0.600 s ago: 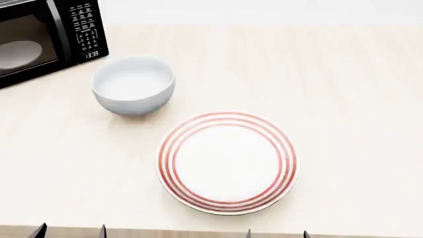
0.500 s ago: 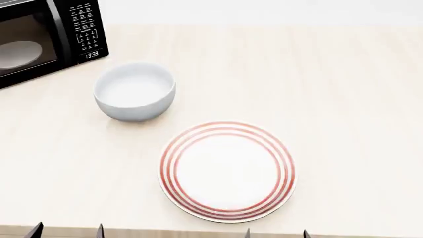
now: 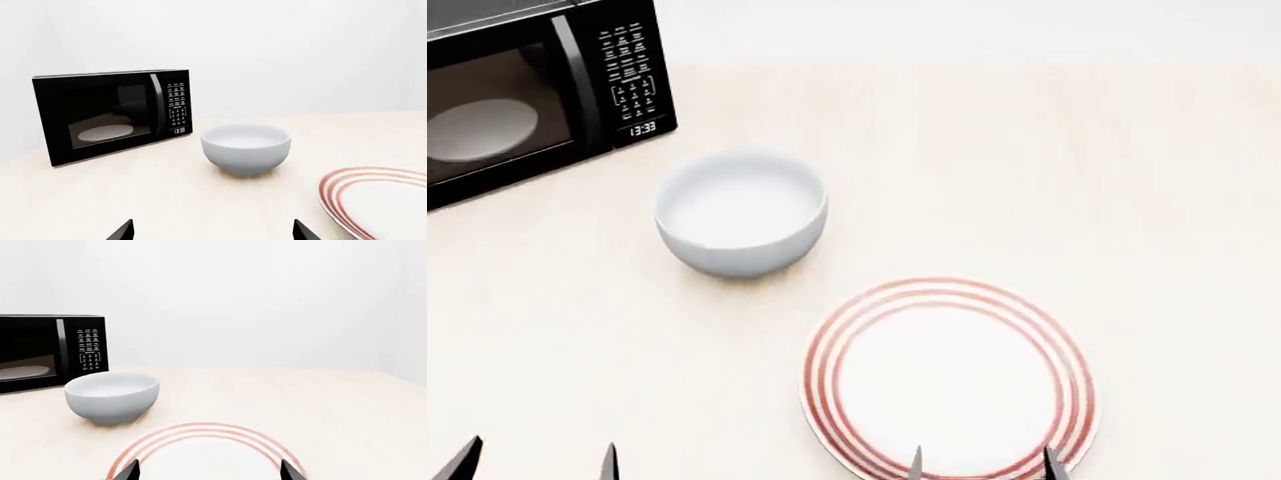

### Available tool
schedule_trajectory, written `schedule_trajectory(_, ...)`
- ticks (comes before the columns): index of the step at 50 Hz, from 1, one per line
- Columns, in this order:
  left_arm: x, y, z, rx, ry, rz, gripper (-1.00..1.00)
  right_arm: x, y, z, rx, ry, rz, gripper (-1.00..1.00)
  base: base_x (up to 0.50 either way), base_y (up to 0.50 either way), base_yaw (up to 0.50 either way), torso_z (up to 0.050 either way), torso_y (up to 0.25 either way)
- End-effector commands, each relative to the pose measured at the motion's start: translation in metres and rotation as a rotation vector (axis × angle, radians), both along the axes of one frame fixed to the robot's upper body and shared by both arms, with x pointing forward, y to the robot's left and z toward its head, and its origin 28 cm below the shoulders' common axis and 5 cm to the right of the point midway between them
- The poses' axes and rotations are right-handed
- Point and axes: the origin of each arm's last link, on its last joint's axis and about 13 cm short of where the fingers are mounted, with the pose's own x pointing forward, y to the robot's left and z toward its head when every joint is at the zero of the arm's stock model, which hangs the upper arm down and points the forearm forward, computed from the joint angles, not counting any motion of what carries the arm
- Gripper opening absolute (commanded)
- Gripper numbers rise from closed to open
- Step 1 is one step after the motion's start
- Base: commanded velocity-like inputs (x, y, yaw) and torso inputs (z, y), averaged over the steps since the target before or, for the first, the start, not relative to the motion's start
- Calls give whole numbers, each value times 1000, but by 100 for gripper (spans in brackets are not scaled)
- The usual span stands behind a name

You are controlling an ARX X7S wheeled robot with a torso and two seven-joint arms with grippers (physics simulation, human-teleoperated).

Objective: Open the microwave.

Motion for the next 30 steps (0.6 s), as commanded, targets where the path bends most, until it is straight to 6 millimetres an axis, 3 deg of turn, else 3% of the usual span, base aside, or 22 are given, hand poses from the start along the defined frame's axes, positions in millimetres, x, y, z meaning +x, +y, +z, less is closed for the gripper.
schedule_trajectory(1, -2, 0, 2, 6, -5, -1, 100, -3, 3, 2, -7, -14, 17, 100, 348, 445, 0, 0, 0)
schedule_trajectory(13, -2, -1, 0, 8, 5, -10, 100, -2, 4, 1, -4, -9, 16, 100, 337, 479, 0, 0, 0)
schedule_trajectory(30, -1, 0, 0, 13, 7, -5, 100, 0, 6, -1, -13, -5, 22, 100, 0, 499, 0, 0, 0)
